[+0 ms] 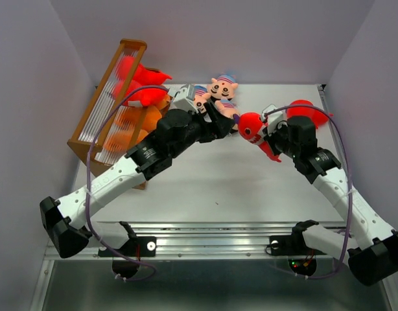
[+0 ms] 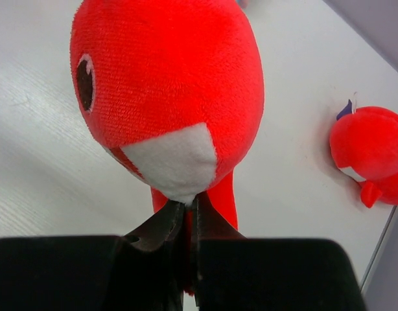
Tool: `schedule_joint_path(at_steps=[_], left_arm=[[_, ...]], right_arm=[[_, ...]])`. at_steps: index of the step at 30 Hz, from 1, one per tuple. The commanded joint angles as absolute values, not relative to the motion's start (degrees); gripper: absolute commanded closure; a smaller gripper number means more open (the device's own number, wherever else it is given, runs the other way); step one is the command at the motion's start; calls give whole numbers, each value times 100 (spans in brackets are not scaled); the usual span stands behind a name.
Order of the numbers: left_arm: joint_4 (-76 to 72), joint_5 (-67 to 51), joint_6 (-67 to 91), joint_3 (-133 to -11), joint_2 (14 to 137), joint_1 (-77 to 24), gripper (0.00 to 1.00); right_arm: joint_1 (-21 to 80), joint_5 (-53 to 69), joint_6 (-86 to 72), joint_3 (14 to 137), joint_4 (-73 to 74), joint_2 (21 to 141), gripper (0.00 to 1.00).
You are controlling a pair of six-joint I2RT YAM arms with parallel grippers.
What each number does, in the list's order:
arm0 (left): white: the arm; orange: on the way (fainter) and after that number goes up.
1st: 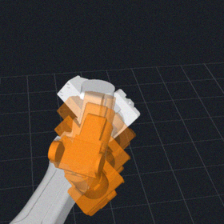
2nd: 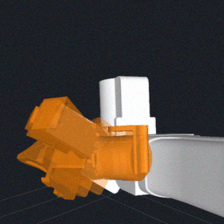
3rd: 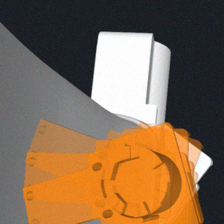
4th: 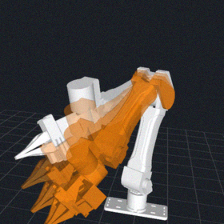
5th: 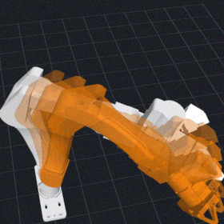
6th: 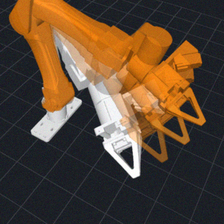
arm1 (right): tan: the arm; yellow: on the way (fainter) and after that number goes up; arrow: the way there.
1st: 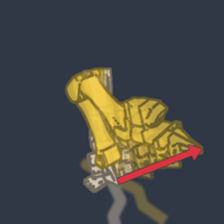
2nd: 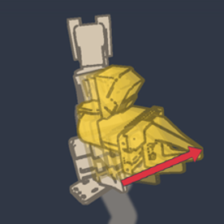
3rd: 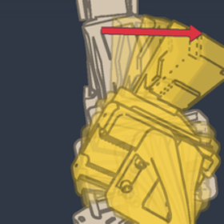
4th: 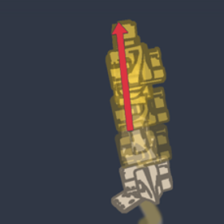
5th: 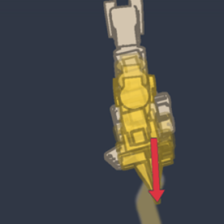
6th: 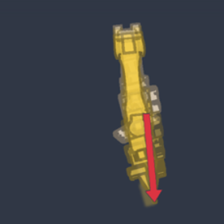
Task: Place and organize the stuffed toys onto the shelf
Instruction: Pass the stuffed toy from the right arm to the left
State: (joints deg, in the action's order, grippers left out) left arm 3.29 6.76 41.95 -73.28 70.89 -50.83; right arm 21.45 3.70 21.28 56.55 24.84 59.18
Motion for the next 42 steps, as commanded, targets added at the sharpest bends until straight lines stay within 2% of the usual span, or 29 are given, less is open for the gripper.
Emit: schedule_joint_path(at_steps=[1, 15, 23, 27, 30, 32, 33, 36, 40, 42], left_arm=[[299, 510, 5255, -7356, 7470, -5062, 13], [1177, 238, 5801, -9051, 9483, -5036, 8], [1195, 88, 5924, -9176, 9896, -5019, 8], [1178, 26, 5915, -9123, 10002, -5019, 13], [1151, -193, 5880, -9062, 10037, -5019, 24], [1116, -255, 5810, -9027, 10037, -5019, 38], [1099, -272, 5766, -9000, 10020, -5019, 55], [862, -255, 5617, -8799, 9862, -5010, 81], [45, -1051, 5177, -8202, 9546, -4852, 94], [-350, -1273, 5299, -7842, 9370, -4650, 100]], right_arm=[[2180, 843, 2504, 5608, 1978, 5818, 99], [2180, 2161, 3199, 5423, 2460, 5660, 99], [2180, 2601, 3427, 5361, 2566, 5484, 99], [2180, 2645, 3515, 5449, 2628, 5502, 99], [2180, 2689, 3542, 5511, 2628, 5502, 99], [2180, 2698, 3542, 5555, 2628, 5502, 97], [2180, 2698, 3542, 5563, 2628, 5502, 96], [2180, 2725, 3498, 5564, 2654, 5476, 95], [2180, 2908, 3226, 5625, 2777, 5440, 87], [2180, 3180, 3112, 5782, 3066, 5449, 77]])
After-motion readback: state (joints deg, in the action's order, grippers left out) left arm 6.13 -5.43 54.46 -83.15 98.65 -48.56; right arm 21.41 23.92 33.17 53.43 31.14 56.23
